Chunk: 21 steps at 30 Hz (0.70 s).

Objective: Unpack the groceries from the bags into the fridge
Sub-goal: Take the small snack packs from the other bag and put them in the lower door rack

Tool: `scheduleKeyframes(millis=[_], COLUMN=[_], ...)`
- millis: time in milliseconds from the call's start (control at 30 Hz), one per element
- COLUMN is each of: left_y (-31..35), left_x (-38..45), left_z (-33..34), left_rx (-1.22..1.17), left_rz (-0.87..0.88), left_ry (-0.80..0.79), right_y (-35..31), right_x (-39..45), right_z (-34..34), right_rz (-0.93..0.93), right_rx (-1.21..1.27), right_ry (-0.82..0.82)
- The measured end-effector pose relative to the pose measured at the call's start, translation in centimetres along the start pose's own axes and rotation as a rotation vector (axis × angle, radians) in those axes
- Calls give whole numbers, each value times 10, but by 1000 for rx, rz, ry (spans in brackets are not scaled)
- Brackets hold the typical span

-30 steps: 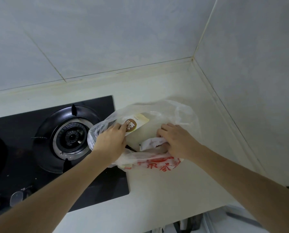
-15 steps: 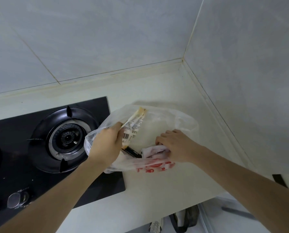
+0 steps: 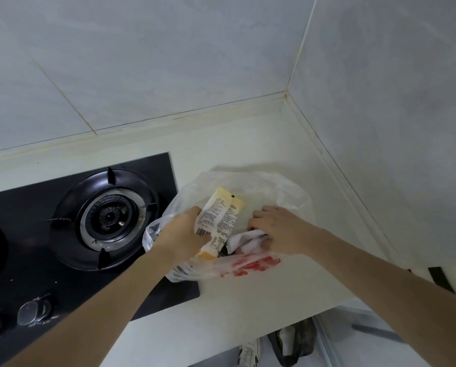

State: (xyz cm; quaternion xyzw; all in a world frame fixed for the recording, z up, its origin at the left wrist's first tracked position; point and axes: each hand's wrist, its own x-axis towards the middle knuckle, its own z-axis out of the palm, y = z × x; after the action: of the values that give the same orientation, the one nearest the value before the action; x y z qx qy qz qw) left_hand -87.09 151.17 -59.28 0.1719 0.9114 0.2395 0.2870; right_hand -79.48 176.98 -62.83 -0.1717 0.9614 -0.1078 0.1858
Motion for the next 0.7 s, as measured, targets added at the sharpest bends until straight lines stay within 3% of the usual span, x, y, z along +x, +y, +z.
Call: scheduleKeyframes(millis=[267, 467, 700], left_y=[-1, 13, 50], left_x=[-11, -27, -45], left_z=[-14, -31, -67], left_rx=[-167, -471, -773], left_rz=[39, 81, 170], left_ry=[109, 220, 207], right_y=[-1, -13, -52], right_x=[-10, -19, -36], right_z=[-21, -37, -74], right_rz=[121, 339, 291], right_rx=[230, 766, 1201], right_ry=[84, 340, 549])
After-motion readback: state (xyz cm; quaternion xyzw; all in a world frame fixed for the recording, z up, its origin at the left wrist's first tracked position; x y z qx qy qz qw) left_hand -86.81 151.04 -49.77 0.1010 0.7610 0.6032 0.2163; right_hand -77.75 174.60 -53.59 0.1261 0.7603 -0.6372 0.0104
